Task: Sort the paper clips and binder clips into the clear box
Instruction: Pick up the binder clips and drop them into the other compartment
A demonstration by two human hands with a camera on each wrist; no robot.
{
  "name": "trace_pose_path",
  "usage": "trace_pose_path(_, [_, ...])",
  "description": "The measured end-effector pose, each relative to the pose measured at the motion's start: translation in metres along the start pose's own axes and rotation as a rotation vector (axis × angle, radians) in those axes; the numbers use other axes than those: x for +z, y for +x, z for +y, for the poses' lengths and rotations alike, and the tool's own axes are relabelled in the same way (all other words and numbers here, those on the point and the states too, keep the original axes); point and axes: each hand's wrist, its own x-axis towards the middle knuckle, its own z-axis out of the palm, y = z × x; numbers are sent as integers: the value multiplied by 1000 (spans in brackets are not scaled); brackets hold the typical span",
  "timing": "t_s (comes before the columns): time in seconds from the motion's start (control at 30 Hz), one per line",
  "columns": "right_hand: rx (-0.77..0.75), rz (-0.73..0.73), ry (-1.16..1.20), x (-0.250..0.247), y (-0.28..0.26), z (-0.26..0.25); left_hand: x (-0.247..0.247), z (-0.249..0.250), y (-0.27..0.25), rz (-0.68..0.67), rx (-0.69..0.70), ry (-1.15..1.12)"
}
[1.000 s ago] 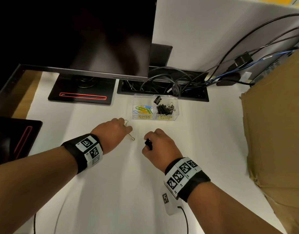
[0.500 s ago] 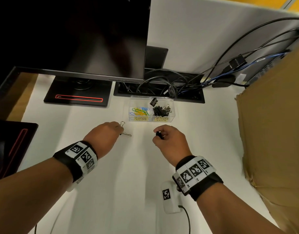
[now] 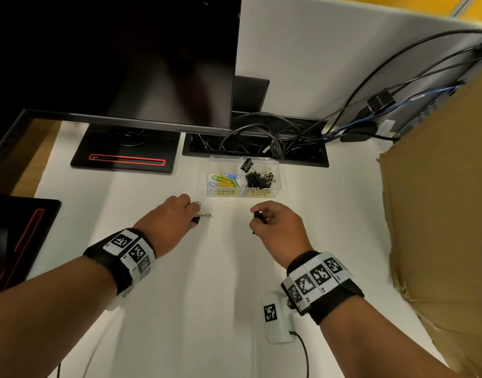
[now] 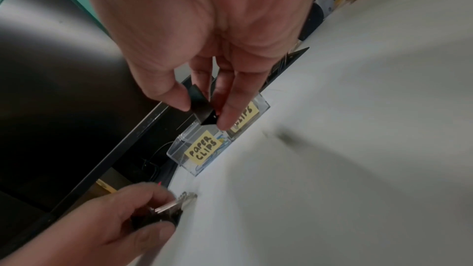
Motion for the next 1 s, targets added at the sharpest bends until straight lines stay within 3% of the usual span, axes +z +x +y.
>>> trace_pose_path(0.2, [25, 46, 82, -11, 3, -7, -7, 13, 1, 6, -37, 123])
trace_pose_path(0.37, [32, 80, 136, -25, 7, -13, -20, 15, -3, 18, -198, -68])
trace_pose_path(0.5, [9, 134, 209, -45, 18, -24, -51, 33, -3, 185, -290, -387])
trace_pose_path(0.67, [-29, 193, 242, -65, 47, -45, -92, 64, 49, 366, -301, -633])
trace_pose_path(0.83, [9, 220, 201, -64, 77, -51, -94, 85, 106, 319, -339, -630])
trace_pose_path(1.0, [42, 208, 31, -52, 94, -38, -70, 94, 130, 287, -311, -649])
